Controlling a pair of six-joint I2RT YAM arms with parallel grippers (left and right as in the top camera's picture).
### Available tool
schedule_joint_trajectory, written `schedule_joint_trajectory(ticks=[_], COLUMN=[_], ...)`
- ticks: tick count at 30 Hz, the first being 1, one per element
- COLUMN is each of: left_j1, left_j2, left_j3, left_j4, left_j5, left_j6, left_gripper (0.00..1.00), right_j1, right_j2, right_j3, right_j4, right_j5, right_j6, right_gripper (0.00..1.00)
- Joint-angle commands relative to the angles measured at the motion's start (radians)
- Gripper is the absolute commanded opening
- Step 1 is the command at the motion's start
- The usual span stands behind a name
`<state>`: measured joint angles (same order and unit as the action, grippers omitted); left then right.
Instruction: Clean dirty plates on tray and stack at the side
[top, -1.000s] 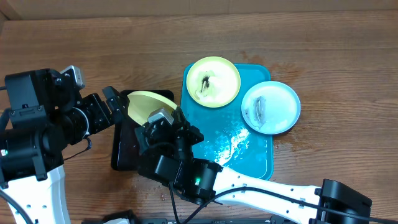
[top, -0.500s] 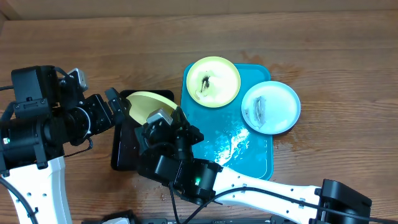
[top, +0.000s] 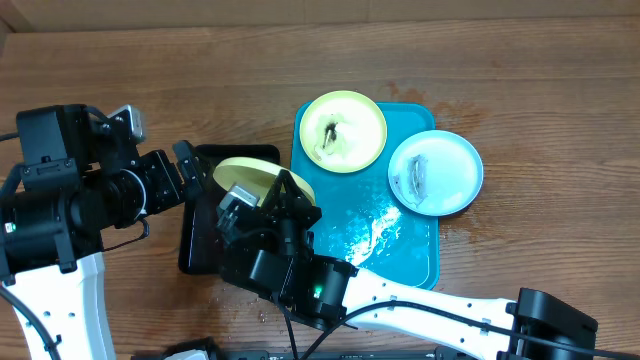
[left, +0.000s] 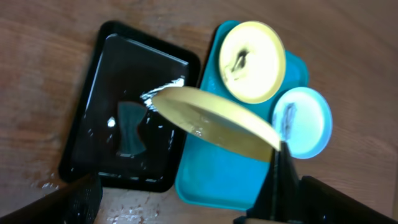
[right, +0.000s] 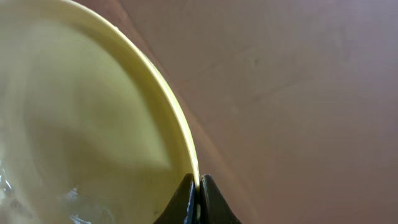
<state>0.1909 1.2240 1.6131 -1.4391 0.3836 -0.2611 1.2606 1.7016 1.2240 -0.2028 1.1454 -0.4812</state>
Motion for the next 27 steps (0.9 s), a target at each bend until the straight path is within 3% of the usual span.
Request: schedule_joint_trajectory(ticks=[1, 21, 23, 27], left_j1=[0.005, 0.005, 0.005, 0.005], left_j2=[-0.05, -0.16, -0.159, -0.159], left_j3=[0.02, 0.02, 0.02, 0.02], left_j4=[0.027, 0.084, 0.084, 0.082], left_j5=[0.064, 0.061, 0.061, 0.058], left_j6=[0.029, 0.03, 0.03, 0.03], left_gripper=[1.0, 1.0, 1.0, 1.0], right_j1=[0.032, 0.105, 0.08, -0.042], right_j2=[-0.033, -0.033, -0.033, -0.033], right_j3=[0.021, 0.021, 0.021, 0.021], right_j4=[0.047, 0.125, 0.126, -0.023], right_j5=[0.025, 0.032, 0.034, 0.01], right_j6=[-0.122, -0.114, -0.019, 0.516], right_gripper=[0.04, 0.04, 0.04, 0.04])
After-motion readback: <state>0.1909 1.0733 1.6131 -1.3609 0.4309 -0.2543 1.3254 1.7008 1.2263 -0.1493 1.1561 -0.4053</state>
